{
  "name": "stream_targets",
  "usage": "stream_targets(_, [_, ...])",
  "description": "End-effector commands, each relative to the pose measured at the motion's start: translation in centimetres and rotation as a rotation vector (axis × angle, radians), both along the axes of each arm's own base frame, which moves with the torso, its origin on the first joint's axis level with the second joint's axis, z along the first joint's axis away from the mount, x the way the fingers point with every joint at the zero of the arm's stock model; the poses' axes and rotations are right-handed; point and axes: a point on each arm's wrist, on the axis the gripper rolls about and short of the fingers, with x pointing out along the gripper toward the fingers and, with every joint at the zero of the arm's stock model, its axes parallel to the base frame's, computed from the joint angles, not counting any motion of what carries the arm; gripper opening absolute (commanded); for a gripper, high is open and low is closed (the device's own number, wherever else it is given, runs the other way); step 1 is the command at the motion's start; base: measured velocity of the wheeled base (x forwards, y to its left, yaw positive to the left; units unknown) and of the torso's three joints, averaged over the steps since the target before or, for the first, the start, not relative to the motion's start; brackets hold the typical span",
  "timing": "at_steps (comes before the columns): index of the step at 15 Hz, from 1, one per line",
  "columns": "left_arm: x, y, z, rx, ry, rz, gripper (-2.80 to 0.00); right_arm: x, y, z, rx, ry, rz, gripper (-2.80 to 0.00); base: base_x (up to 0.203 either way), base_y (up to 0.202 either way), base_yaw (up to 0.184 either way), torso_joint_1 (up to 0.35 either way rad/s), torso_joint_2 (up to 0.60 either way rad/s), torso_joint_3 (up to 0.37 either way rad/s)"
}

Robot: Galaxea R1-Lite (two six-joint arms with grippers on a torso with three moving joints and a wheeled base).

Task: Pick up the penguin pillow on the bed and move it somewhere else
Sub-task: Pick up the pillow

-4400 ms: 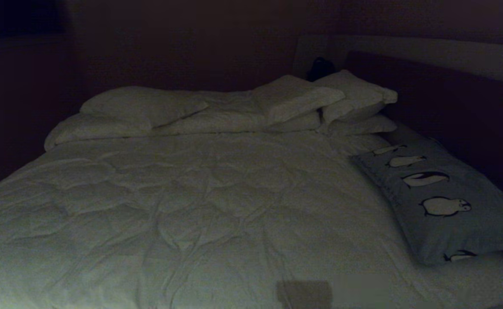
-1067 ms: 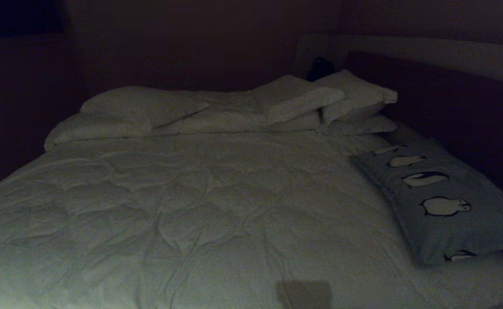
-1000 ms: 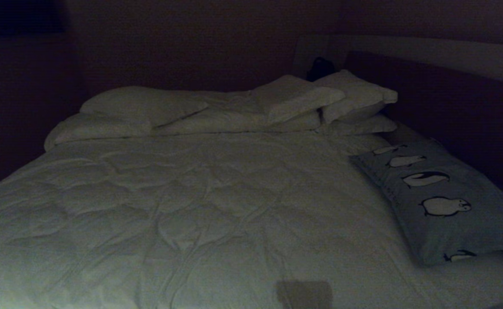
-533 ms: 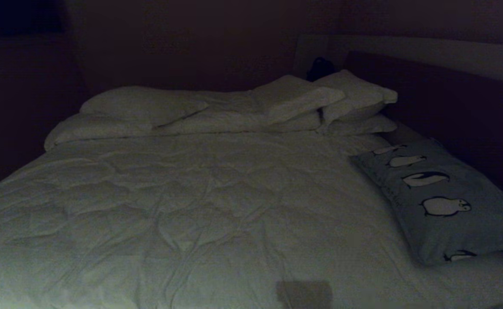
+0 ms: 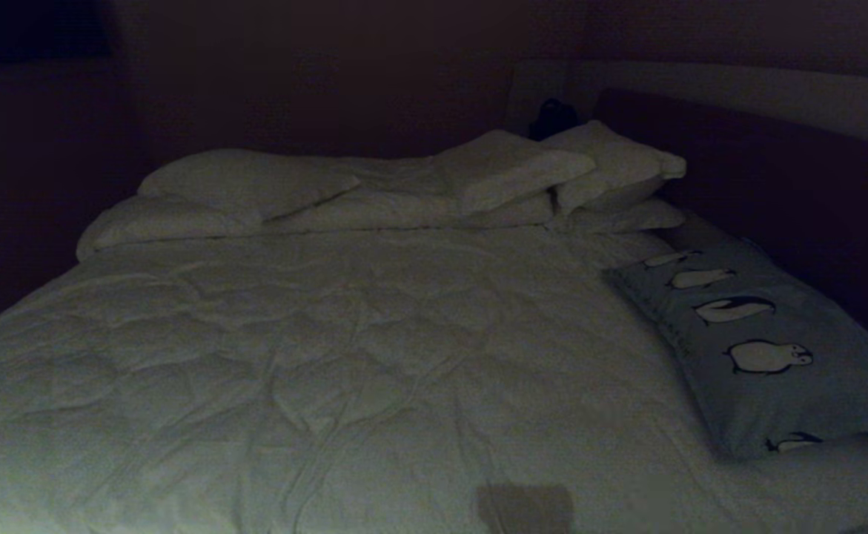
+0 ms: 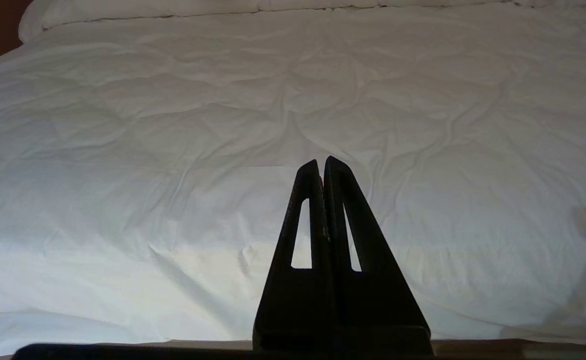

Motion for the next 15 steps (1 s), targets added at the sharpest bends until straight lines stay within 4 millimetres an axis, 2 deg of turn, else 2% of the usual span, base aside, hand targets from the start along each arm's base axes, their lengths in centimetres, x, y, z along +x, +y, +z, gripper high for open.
stream_targets(1, [0.0, 0.0, 0.0, 0.0, 0.0, 0.001, -2.8, 0.0, 0.0, 0.0, 0.0, 0.0, 0.0, -2.8, 0.0, 0.0, 0.0, 0.0, 0.0, 0.0])
stream_targets(15, [0.0, 0.0, 0.0, 0.0, 0.0, 0.001, -2.8, 0.02, 0.0, -0.06, 0.0, 0.0, 0.0, -2.8, 0.0, 0.0, 0.0, 0.0, 0.0, 0.0])
